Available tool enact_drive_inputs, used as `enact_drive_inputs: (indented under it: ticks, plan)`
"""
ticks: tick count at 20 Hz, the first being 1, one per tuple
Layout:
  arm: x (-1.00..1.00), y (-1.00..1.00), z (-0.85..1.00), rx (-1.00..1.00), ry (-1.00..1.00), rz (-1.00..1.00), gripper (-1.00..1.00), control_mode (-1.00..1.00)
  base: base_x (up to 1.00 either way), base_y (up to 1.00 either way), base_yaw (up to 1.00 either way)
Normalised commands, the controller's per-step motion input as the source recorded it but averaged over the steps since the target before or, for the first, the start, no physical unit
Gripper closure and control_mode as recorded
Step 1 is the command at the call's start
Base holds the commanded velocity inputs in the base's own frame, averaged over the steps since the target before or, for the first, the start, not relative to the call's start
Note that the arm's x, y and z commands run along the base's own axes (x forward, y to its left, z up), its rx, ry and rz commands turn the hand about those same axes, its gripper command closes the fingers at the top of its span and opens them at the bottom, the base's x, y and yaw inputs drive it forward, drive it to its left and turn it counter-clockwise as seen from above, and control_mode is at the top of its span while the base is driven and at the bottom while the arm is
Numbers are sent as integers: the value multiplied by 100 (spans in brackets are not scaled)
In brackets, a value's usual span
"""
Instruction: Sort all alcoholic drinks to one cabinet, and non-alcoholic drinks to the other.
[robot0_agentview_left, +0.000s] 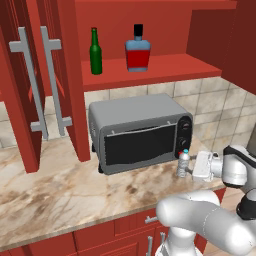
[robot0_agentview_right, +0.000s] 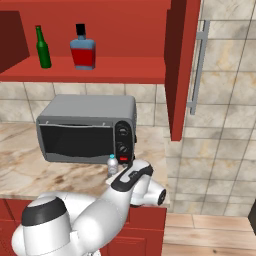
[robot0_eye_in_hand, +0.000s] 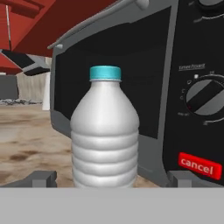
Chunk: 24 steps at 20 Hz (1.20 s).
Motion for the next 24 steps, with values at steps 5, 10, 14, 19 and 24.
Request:
enact_drive_inputs:
  ticks: [5, 10, 14, 19, 24]
  plan:
    - [0, 9, 0, 0, 0, 1, -100, -100, 0, 0, 0]
    - [0, 9, 0, 0, 0, 1, -100, -100, 0, 0, 0]
    - [0, 8, 0, 0, 0, 2, -100, -100, 0, 0, 0]
    - [0, 8, -1, 0, 0, 2, -100, -100, 0, 0, 0]
    - [1, 18, -3, 0, 0, 2, 100, -100, 0, 0, 0]
